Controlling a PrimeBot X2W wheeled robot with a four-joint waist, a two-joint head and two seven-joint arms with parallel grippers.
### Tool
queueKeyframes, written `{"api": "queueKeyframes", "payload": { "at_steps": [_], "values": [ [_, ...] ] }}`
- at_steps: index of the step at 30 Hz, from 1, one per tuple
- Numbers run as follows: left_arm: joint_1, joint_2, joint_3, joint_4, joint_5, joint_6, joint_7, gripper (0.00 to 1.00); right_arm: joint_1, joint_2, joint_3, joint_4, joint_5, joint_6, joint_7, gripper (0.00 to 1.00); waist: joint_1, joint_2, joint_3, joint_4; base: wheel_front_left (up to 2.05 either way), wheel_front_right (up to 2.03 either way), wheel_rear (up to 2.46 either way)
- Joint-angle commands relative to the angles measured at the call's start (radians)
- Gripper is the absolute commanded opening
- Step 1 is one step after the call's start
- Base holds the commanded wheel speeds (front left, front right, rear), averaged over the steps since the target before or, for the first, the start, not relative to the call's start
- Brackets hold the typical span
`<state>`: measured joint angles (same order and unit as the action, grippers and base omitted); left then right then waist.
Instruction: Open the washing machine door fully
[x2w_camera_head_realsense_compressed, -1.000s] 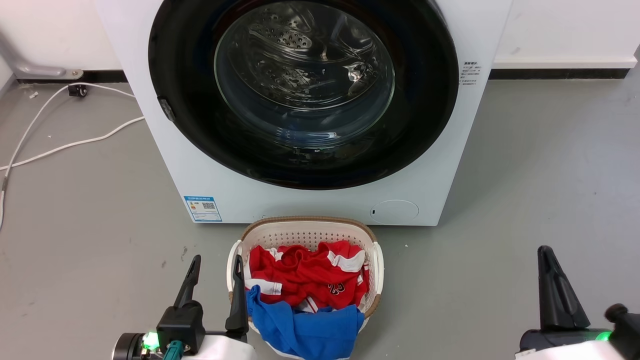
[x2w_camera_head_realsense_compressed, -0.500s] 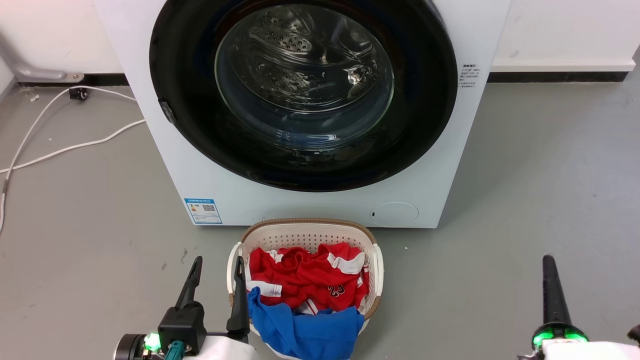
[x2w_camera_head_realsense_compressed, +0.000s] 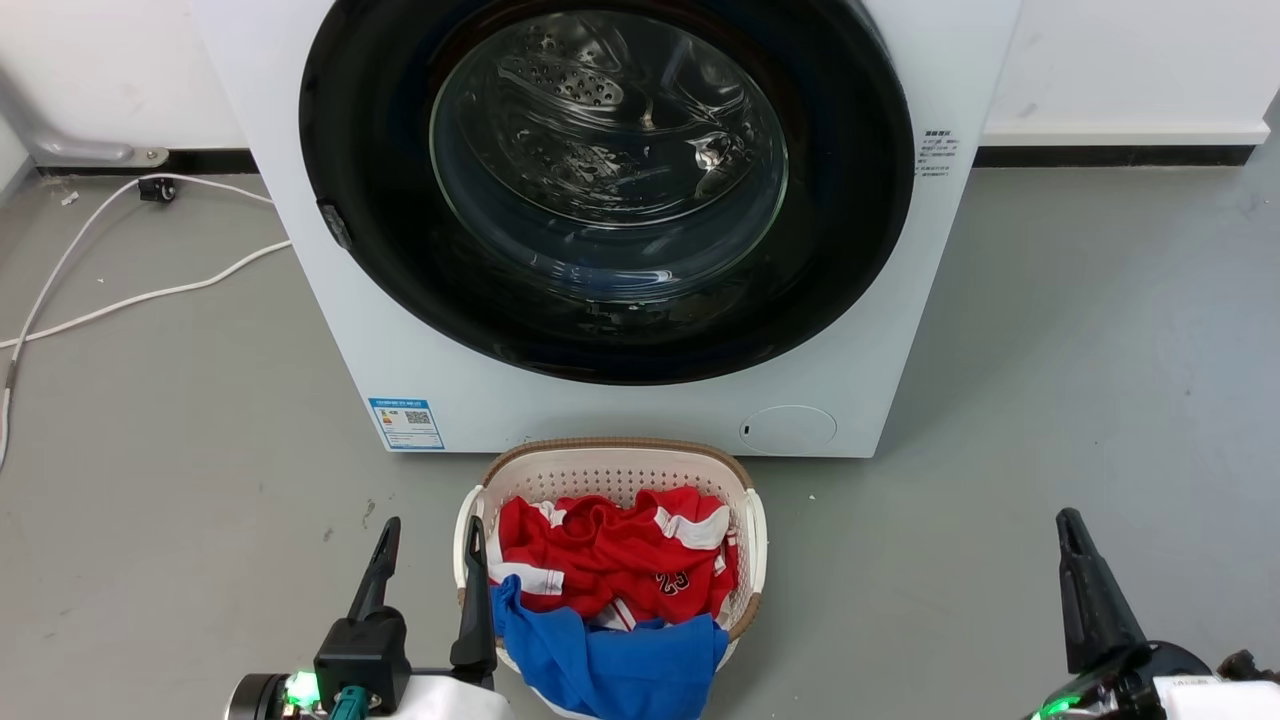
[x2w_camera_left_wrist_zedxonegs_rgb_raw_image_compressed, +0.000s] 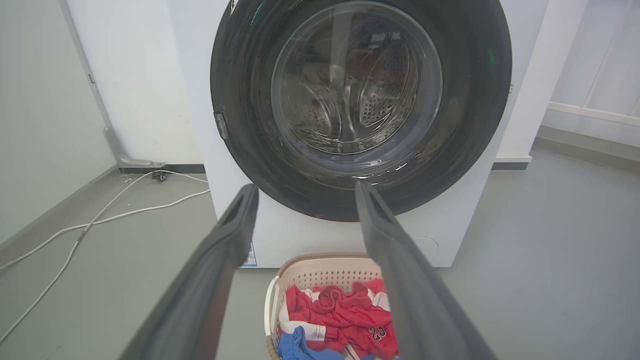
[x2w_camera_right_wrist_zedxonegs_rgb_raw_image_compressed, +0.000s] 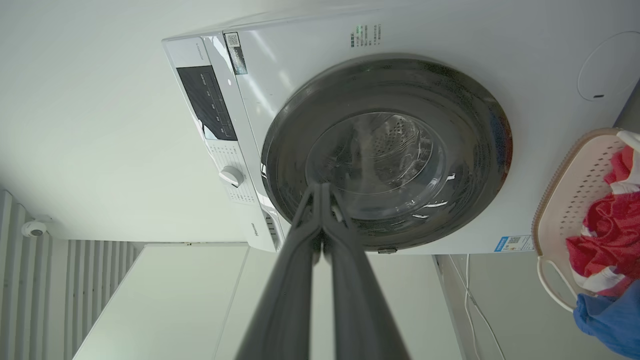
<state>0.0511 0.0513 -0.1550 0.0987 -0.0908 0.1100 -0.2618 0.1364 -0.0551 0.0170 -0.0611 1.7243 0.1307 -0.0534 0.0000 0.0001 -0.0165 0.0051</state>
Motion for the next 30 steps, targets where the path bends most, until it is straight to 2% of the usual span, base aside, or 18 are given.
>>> {"api": "queueKeyframes", "payload": {
  "at_steps": [1,10,23,30],
  "values": [
    [0.004,-0.002,0.001,-0.001,0.008,0.003,-0.005,1.0,0.019,-0.004,-0.009,-0.009,0.015,0.0,0.037,0.0,0.0,-0.0001,0.001,0.0,0.0,0.0,0.0],
    [-0.003,-0.002,0.001,-0.002,0.007,0.005,-0.005,1.0,0.036,0.003,-0.052,-0.017,0.016,0.0,0.133,0.0,0.0,-0.0001,0.005,0.003,0.0,0.0,0.0],
    [-0.011,-0.002,0.002,-0.005,0.017,0.012,-0.005,1.0,0.018,0.006,-0.068,-0.011,0.025,0.0,0.128,0.0,0.0,-0.0001,0.019,0.005,0.0,0.0,0.0],
    [-0.03,-0.002,0.006,-0.013,0.021,0.012,-0.005,1.0,-0.054,0.003,-0.168,0.026,0.052,0.0,0.144,0.0,0.0,-0.0001,0.058,0.002,0.0,0.0,0.0]
  ]
}}
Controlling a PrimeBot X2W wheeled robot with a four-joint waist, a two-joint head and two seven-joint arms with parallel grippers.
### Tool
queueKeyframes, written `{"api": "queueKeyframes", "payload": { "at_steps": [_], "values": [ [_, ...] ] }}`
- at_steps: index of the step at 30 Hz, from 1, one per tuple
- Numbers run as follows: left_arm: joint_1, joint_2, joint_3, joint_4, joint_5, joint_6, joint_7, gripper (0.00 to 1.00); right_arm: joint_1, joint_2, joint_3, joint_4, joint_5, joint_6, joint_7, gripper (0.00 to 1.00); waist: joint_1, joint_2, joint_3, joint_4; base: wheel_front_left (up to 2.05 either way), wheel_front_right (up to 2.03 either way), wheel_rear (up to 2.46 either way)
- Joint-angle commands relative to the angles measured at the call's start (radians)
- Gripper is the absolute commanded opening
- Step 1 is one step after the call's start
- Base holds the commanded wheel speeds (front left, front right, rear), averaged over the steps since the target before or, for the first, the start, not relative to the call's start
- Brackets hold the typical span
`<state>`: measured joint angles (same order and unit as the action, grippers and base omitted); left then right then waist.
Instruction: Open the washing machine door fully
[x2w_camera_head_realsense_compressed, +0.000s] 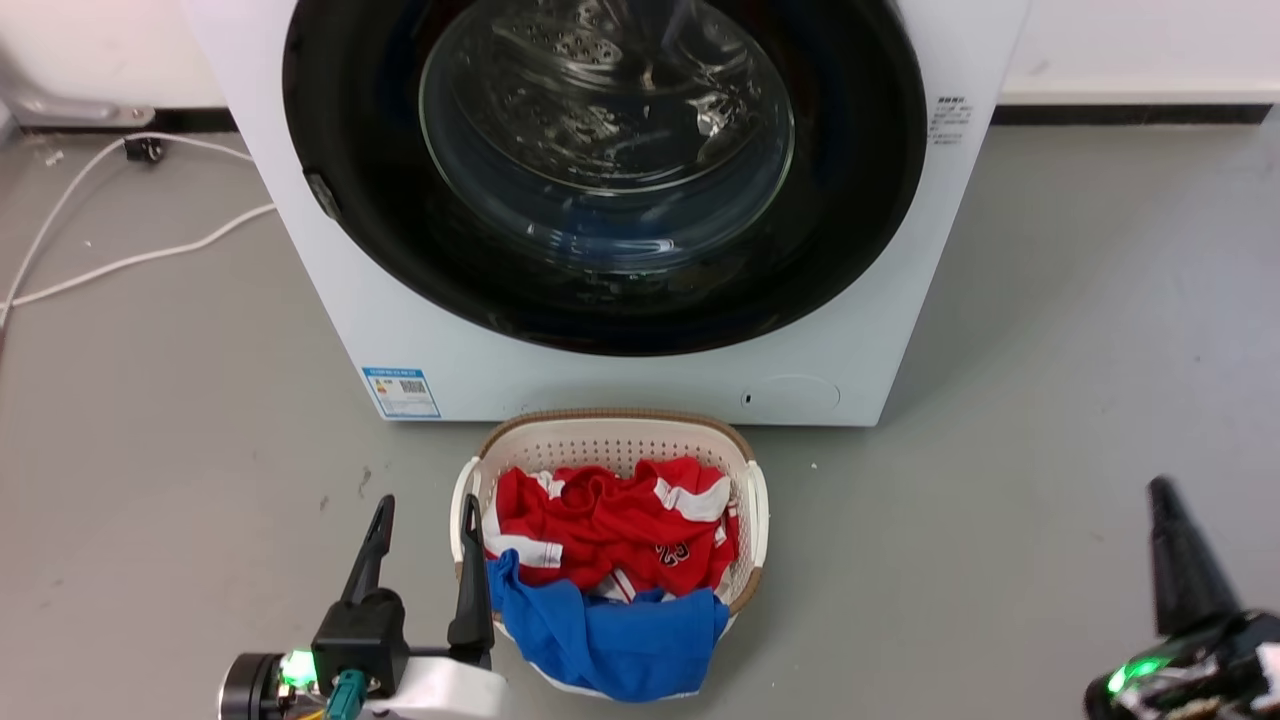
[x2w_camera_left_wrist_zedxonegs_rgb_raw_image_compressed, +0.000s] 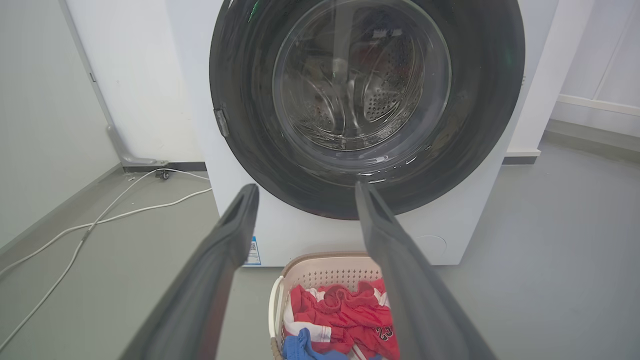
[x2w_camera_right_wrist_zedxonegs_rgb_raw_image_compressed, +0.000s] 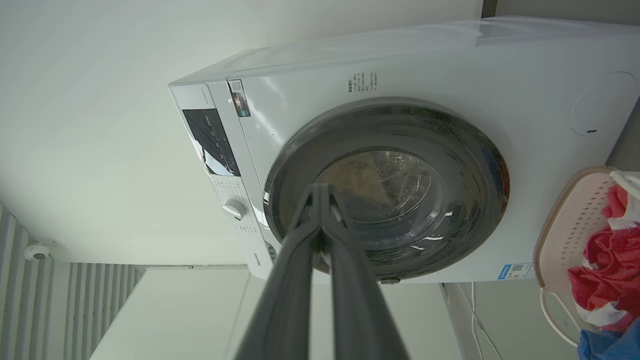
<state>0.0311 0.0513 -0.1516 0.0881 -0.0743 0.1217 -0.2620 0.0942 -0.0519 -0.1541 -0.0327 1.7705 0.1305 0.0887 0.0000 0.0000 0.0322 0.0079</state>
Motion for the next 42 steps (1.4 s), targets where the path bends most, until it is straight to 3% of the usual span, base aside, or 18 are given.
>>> {"api": "queueKeyframes", "payload": {
  "at_steps": [1,10,18,30,42],
  "values": [
    [-0.018,-0.002,0.003,-0.005,0.006,0.0,-0.004,1.0,-0.033,-0.006,-0.017,0.003,0.008,0.0,0.009,0.0,0.0,0.0,0.019,-0.001,0.0,0.0,0.0],
    [-0.1,-0.002,0.002,-0.024,0.024,-0.013,-0.004,1.0,-0.286,-0.082,-0.182,0.089,0.046,0.0,0.082,0.0,0.0,0.0,0.138,0.008,0.0,0.0,0.0],
    [-0.206,-0.002,0.006,-0.039,0.043,-0.028,-0.004,1.0,-0.558,-0.185,-0.214,0.209,0.058,0.0,0.15,0.0,0.0,0.0,0.284,0.021,0.0,0.0,0.0],
    [-0.338,-0.002,-0.009,-0.053,0.056,-0.038,-0.004,1.0,-0.955,-0.341,-0.058,0.406,0.014,0.0,0.269,0.0,0.0,0.0,0.468,0.034,0.0,0.0,0.0],
    [-0.39,-0.002,-0.048,-0.059,0.029,-0.026,-0.004,1.0,-1.25,-0.408,0.151,0.569,-0.049,0.0,0.393,0.0,0.0,0.0,0.552,0.074,0.0,0.0,0.0]
  ]
}}
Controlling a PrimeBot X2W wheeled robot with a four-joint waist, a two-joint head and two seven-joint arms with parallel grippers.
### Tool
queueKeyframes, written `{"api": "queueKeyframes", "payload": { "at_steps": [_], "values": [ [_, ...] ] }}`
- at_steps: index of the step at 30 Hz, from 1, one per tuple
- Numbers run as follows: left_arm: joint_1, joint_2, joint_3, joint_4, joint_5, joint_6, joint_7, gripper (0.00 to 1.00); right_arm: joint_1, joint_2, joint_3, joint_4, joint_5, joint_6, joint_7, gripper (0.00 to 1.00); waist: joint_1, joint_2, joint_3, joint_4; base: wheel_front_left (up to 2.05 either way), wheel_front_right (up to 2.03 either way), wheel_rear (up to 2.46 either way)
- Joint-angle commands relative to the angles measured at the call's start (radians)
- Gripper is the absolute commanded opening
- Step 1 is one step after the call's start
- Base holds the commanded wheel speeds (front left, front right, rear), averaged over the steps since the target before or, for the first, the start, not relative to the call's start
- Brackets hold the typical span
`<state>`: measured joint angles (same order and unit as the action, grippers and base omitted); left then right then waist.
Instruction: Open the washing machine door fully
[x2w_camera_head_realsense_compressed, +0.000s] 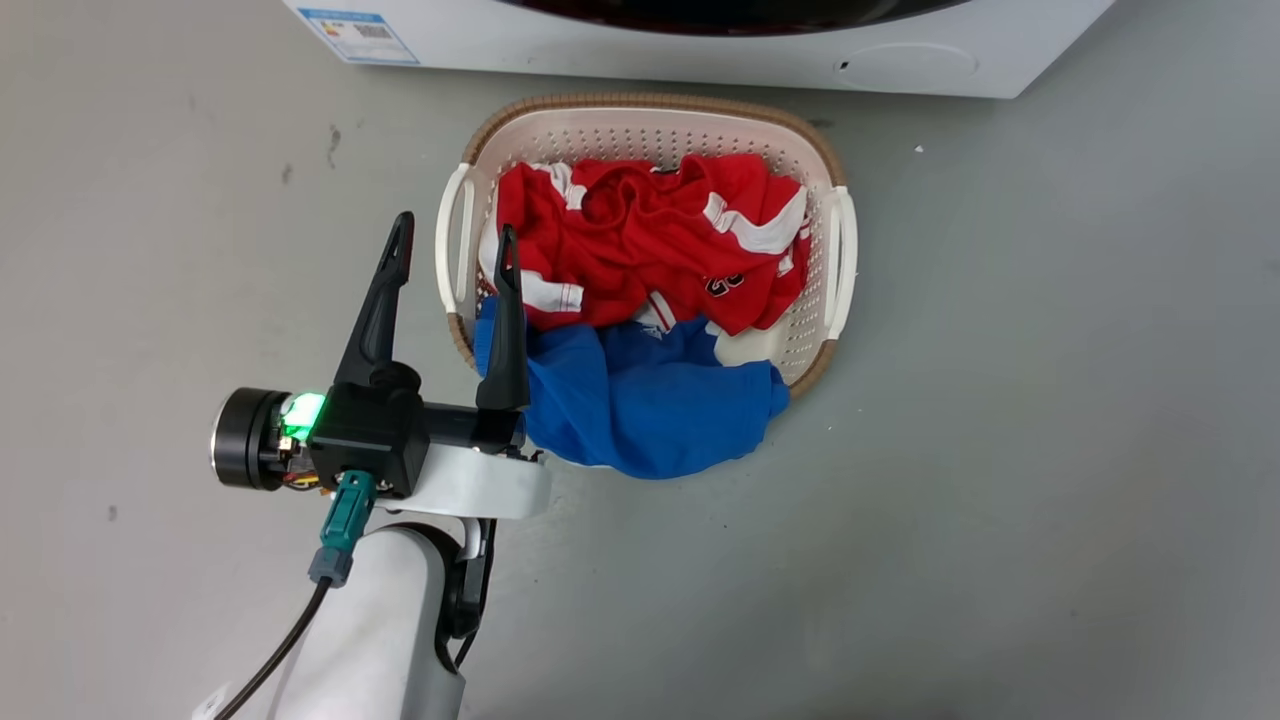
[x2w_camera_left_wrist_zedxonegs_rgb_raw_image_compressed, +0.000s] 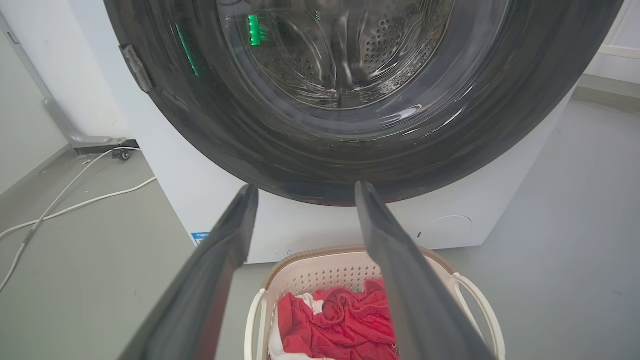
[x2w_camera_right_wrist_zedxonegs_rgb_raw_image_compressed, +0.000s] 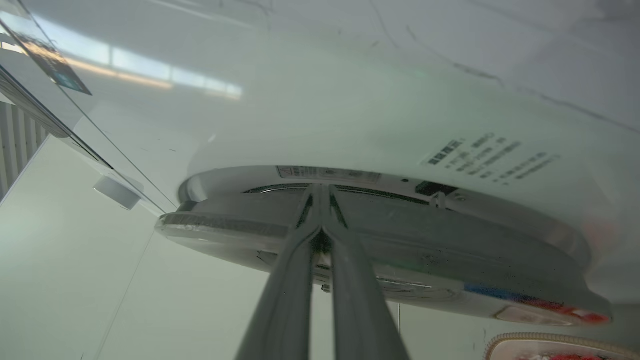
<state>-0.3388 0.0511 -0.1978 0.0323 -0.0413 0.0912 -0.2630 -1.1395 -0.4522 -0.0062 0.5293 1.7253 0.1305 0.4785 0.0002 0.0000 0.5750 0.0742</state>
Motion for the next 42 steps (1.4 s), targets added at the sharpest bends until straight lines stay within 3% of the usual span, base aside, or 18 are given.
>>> {"api": "queueKeyframes", "payload": {
  "at_steps": [1,17,26,42],
  "values": [
    [-0.022,-0.001,-0.003,-0.004,-0.006,0.005,-0.003,1.0,-0.034,-0.008,0.018,0.018,-0.01,0.0,0.008,0.0,-0.0002,0.0,0.014,0.011,0.0,0.0,0.0],
    [-0.06,-0.001,-0.018,-0.008,-0.019,0.016,-0.003,1.0,-0.212,0.012,0.199,0.174,-0.13,0.0,0.072,0.0,-0.0002,0.0,0.074,0.048,0.0,0.0,0.0],
    [-0.039,-0.001,-0.004,0.009,-0.014,0.014,-0.003,1.0,-0.155,0.01,0.218,0.147,-0.133,0.0,0.105,0.0,-0.0002,0.0,0.037,0.032,0.0,0.0,0.0],
    [0.042,-0.001,0.038,0.023,0.001,0.004,-0.003,1.0,0.106,0.037,0.27,-0.043,-0.09,0.0,0.189,0.0,-0.0002,0.0,-0.101,-0.022,0.0,0.0,0.0]
  ]
}}
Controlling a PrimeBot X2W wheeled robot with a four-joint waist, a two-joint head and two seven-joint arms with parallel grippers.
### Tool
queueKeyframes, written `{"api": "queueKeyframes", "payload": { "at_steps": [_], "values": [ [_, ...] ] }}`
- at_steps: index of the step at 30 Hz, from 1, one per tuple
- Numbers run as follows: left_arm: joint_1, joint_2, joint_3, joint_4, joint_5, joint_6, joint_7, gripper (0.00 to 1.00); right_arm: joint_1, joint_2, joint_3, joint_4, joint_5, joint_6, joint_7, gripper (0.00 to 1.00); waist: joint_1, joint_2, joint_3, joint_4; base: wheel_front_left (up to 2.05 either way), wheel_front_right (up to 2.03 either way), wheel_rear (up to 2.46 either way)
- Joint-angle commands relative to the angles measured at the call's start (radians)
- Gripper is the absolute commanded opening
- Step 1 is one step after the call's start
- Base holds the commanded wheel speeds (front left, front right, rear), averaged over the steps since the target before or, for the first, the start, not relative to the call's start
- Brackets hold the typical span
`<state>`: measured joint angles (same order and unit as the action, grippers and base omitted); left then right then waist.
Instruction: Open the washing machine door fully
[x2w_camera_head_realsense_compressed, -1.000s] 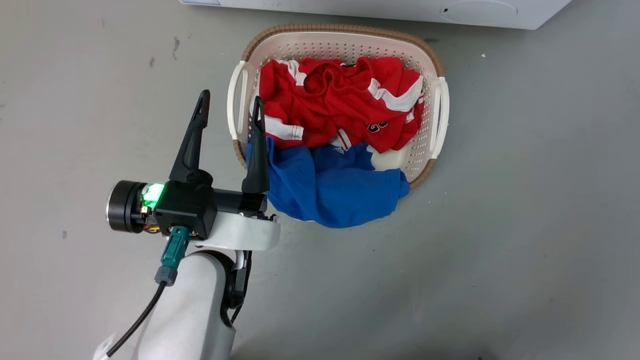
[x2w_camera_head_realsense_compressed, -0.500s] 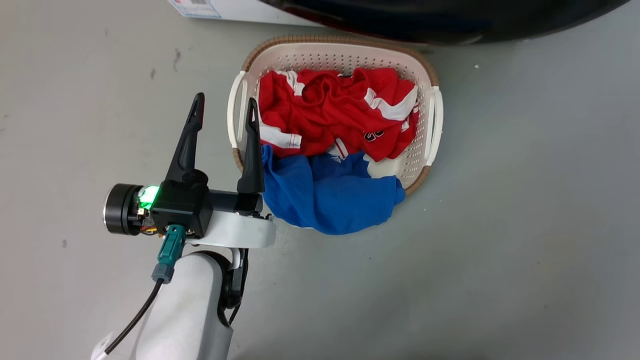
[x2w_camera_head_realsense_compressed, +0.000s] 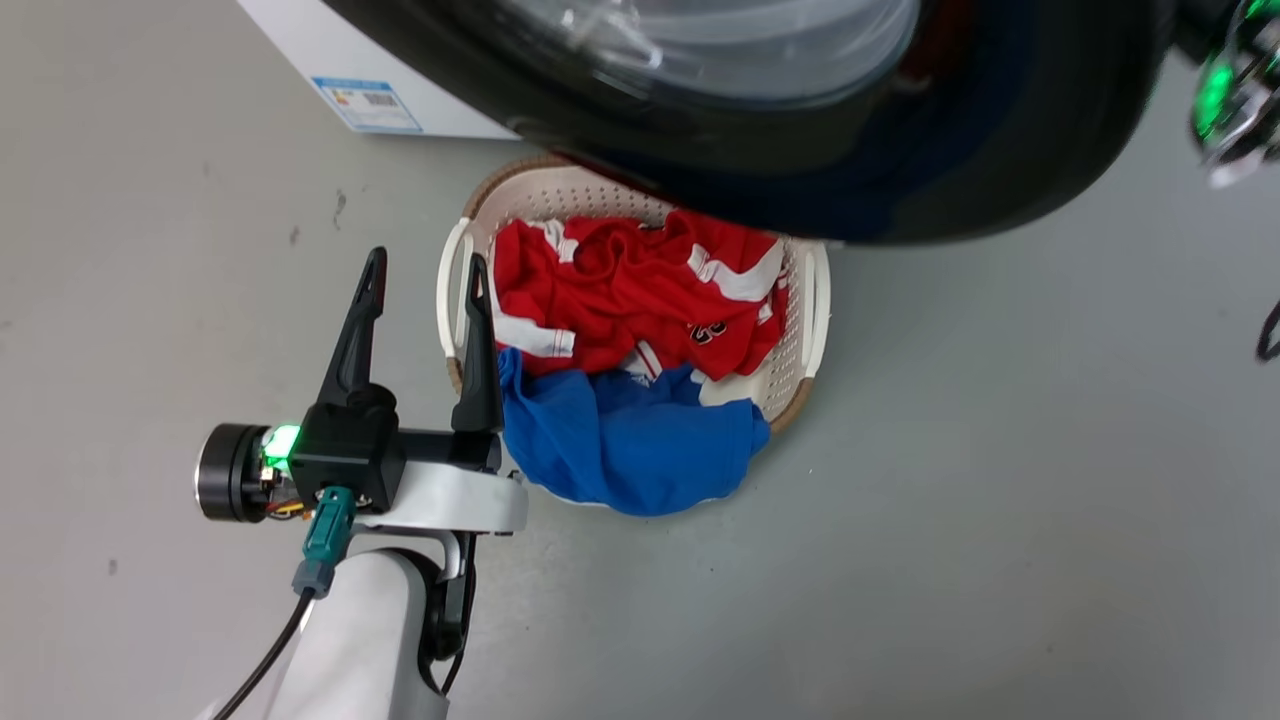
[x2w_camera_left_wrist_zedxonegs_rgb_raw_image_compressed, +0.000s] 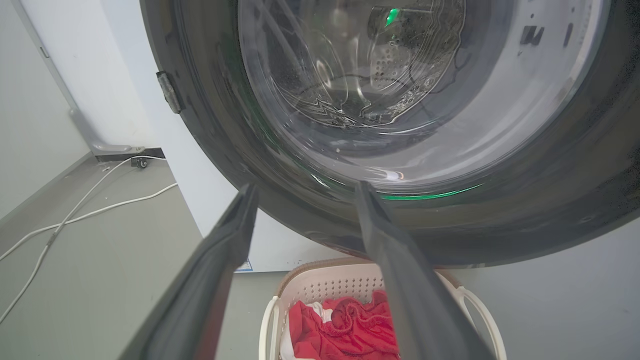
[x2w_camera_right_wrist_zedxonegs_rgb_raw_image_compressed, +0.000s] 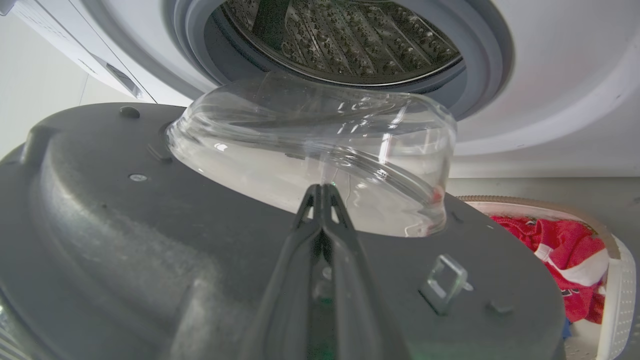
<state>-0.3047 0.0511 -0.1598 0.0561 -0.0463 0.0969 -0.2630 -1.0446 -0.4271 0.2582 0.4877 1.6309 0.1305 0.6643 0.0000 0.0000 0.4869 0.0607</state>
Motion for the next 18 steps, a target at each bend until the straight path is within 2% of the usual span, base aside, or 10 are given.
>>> {"api": "queueKeyframes", "payload": {
  "at_steps": [1,18],
  "values": [
    [0.015,-0.001,0.003,0.0,0.008,-0.003,-0.003,1.0,0.031,0.016,0.009,-0.015,0.009,0.0,0.007,0.0,0.0,0.0,-0.022,-0.012,0.0,0.0,0.0],
    [0.116,-0.001,0.033,0.011,0.008,-0.003,-0.003,1.0,0.351,0.082,0.133,-0.226,0.074,0.0,0.095,0.0,0.0,0.0,-0.177,-0.026,0.0,0.0,0.0]
  ]
}}
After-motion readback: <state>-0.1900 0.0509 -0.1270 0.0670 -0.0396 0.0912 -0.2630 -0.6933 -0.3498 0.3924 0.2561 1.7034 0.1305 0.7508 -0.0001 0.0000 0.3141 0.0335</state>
